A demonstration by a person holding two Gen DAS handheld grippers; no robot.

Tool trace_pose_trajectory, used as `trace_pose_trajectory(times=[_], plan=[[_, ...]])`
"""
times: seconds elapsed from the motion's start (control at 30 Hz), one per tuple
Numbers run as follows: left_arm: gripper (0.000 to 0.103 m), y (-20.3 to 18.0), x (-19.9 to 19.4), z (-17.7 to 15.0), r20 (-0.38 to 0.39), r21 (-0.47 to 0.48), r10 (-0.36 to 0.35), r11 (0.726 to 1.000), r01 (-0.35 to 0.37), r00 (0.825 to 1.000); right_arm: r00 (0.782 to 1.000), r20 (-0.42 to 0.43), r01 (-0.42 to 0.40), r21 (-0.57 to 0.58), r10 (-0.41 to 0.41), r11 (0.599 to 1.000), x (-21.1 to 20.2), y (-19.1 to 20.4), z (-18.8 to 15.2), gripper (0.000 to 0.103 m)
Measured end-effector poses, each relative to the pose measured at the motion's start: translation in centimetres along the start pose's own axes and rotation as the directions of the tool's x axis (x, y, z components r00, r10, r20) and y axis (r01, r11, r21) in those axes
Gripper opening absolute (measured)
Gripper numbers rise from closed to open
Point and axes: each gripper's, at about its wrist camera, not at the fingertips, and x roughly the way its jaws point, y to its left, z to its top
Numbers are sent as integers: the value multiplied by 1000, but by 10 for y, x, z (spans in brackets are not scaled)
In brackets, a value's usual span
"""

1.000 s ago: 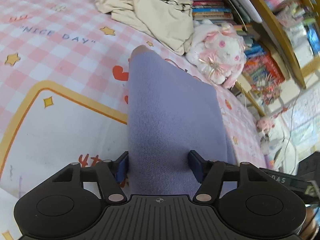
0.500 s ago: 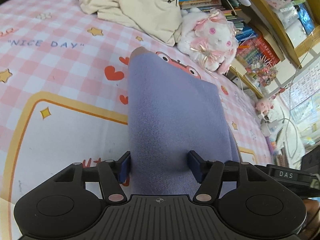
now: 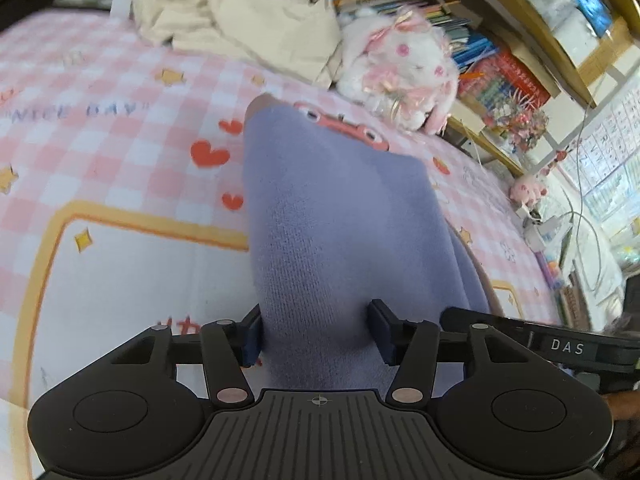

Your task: Fold clothes

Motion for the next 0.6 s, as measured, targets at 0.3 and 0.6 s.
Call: trace_pose_trajectory(times=[0.3, 0.6], plan=[[60, 23, 7, -1, -4, -112, -100, 989, 99, 995, 999, -30, -37, 89, 40, 995, 11, -15, 3, 57], [45, -11, -3, -9, 56, 5, -17, 1000, 17, 998, 999, 24, -35, -71, 37, 997, 2, 3, 3, 28]])
